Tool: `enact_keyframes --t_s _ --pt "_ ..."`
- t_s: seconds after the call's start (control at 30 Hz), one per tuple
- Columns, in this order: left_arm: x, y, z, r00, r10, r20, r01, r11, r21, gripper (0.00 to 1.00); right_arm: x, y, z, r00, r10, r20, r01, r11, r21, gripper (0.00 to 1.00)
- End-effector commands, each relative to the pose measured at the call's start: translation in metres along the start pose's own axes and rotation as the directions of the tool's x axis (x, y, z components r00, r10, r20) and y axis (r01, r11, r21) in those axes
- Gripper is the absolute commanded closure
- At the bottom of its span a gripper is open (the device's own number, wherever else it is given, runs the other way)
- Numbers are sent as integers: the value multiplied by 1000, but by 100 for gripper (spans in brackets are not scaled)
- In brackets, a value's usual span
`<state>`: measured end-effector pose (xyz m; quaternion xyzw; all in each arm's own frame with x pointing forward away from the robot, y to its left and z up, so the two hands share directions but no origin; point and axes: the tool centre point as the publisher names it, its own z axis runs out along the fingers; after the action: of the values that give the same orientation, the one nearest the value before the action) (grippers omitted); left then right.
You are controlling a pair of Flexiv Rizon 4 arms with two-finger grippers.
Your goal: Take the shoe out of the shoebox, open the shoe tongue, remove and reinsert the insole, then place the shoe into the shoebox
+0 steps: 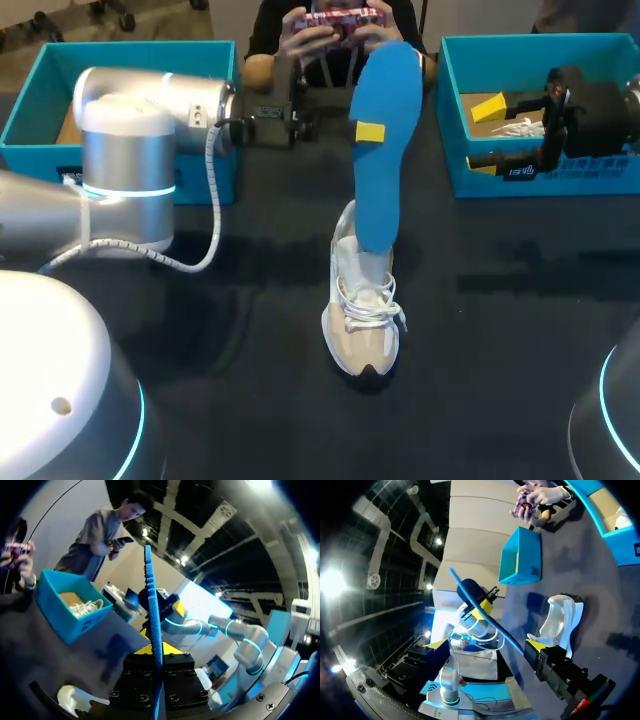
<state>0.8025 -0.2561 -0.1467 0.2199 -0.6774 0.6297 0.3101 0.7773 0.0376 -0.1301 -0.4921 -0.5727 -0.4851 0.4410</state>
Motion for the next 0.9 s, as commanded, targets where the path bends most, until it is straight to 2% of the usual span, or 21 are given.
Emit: enact_keyframes --t_s 0.03,0.27,0.5,0.67,0.9 --pt "-8 0 6 794 -608 -3 608 794 9 100 0 0 1 1000 -15 22 16 1000 -22 0" --pt "-17 4 8 705 -709 -38 709 704 25 100 1 -4 4 992 -39 117 44 998 -47 0" --pt "-31 10 9 636 -768 -72 771 635 33 100 7 -6 8 977 -5 212 21 997 -71 0" --pt "-41 14 9 609 -789 -83 793 607 48 100 15 -5 15 953 18 302 9 996 -88 0" --pt "-50 21 10 605 -791 -92 796 602 58 100 26 -1 25 893 39 448 -6 997 -74 0"
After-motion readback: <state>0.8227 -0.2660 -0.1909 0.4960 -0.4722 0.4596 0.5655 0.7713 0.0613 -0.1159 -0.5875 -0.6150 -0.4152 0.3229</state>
